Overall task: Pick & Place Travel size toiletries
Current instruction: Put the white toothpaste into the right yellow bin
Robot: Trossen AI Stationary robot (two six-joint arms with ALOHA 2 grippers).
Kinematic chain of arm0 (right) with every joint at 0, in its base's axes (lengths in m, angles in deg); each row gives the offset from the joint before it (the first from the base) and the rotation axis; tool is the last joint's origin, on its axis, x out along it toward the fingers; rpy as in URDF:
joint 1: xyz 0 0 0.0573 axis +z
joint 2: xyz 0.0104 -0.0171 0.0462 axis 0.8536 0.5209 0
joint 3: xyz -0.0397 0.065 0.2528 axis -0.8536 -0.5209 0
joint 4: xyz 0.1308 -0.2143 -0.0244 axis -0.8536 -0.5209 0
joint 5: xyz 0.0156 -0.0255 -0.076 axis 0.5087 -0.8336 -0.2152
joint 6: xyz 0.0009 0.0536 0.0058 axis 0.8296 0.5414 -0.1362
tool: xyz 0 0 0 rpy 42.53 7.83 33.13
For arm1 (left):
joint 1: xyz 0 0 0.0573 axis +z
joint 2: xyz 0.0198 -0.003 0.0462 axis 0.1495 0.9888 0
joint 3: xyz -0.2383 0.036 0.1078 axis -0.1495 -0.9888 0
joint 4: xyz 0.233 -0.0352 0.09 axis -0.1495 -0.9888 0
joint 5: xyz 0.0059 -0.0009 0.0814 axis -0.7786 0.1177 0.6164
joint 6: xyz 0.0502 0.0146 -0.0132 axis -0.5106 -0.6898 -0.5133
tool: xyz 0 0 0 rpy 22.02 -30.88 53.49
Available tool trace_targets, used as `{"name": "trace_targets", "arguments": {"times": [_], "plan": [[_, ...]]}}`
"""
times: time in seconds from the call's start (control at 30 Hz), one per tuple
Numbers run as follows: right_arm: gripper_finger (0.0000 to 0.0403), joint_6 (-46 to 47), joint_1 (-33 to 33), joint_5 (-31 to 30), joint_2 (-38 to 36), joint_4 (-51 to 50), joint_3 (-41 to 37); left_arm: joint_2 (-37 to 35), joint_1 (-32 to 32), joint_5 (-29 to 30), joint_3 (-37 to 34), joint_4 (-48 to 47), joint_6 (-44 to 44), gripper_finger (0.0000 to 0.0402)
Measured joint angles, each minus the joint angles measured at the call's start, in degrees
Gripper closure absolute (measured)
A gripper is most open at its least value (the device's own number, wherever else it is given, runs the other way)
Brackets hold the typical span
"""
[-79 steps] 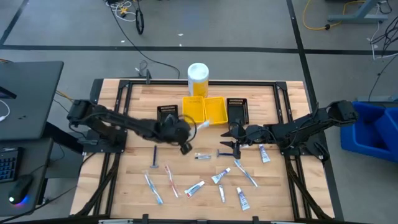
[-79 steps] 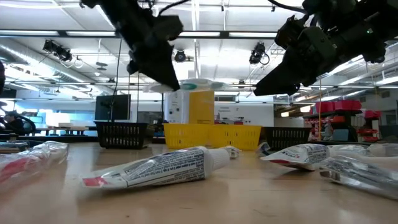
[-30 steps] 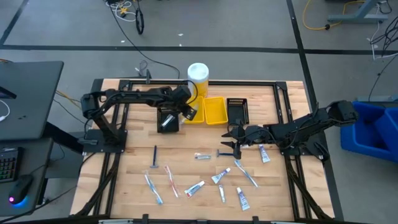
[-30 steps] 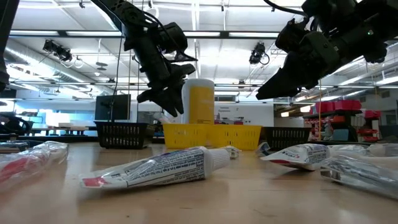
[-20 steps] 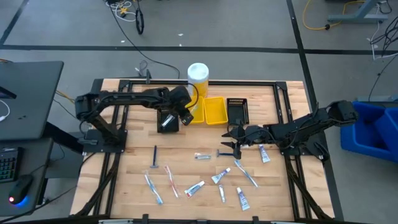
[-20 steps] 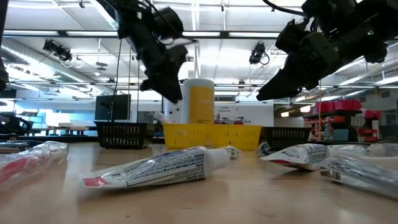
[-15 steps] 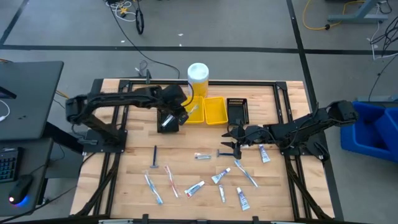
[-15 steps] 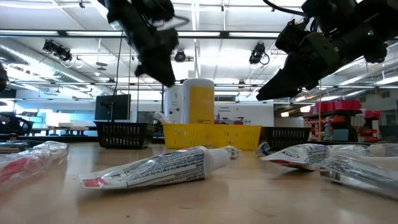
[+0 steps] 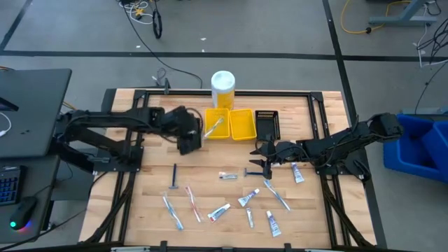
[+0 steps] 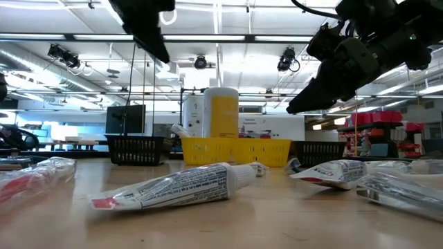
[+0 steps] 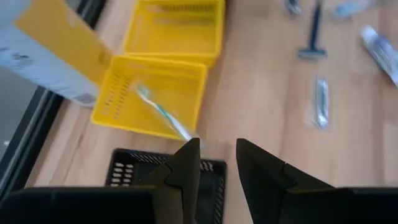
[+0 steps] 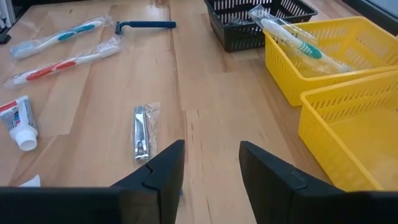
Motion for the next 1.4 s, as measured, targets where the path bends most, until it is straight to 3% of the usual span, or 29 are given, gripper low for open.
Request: {"name": "trace_targets", "arguments": {"times": [0.1,0.23,0.47,0.73,0.97,1.13,1.4], "plan": [[0.0239,0.0,0.0,0.0,0.0,-0.03,0.0,-1.67,-1.75,0.56,-0.02,-3.61,0.19,0.0289],[0.0231,0.02,0.0,0.0,0.0,0.0,0.0,-5.57,-3.6,0.64,-3.57,-1.78,-0.6,0.029],[0.0221,0.24,0.0,0.53,0.0,0.78,0.0,-15.47,-4.86,0.59,-20.29,16.61,3.06,0.029],[0.0204,1.44,1.85,9.65,0.42,4.79,0.0,-19.48,-4.95,-5.77,-33.59,37.09,7.17,0.029],[0.0187,0.44,6.49,15.36,4.67,12.06,0.0,-18.84,-4.95,-5.74,-35.56,39.06,7.53,0.029],[0.0184,5.0,9.18,16.69,9.2,13.73,0.39,-18.84,-4.95,-5.72,-35.54,40.35,7.22,0.029],[0.0192,2.2,11.52,20.11,17.44,-1.23,10.64,-18.82,-4.95,-5.33,-35.52,41.39,7.12,0.029]]}}
